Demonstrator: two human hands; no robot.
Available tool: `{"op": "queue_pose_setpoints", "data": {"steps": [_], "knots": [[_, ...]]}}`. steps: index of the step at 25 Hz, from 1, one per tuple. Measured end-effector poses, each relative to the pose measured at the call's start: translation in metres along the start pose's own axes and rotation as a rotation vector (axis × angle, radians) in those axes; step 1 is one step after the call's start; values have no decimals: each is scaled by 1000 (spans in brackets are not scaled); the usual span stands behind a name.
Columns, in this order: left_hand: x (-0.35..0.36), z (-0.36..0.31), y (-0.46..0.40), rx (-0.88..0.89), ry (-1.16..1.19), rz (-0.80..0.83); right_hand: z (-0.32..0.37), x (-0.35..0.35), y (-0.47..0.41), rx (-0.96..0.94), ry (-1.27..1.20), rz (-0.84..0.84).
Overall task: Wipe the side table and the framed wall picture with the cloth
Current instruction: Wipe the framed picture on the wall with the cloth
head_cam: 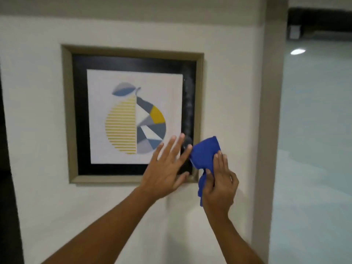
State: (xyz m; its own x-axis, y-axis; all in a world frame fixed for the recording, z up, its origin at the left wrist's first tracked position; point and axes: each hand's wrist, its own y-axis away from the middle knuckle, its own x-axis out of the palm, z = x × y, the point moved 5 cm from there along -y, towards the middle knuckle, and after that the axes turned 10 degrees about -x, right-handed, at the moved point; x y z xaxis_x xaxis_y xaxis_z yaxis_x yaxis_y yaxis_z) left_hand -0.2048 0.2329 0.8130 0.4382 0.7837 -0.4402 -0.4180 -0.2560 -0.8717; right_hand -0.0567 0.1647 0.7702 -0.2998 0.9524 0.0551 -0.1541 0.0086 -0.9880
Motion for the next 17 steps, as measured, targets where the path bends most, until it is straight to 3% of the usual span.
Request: {"op": "queue_pose_setpoints", "data": {"steps": [2,7,13,17], "knots": [[-16,47,-40,-92,-76,-59,10,40,-31,23,-8,51],[-4,134,-60,-192,-169,25,22,115,-17,-22,151,394],[32,158,-54,-198,-127,-26,10,150,-14,-79,294,381],[33,159,-54,-163,-127,-77,24,154,-69,-44,154,295]]}}
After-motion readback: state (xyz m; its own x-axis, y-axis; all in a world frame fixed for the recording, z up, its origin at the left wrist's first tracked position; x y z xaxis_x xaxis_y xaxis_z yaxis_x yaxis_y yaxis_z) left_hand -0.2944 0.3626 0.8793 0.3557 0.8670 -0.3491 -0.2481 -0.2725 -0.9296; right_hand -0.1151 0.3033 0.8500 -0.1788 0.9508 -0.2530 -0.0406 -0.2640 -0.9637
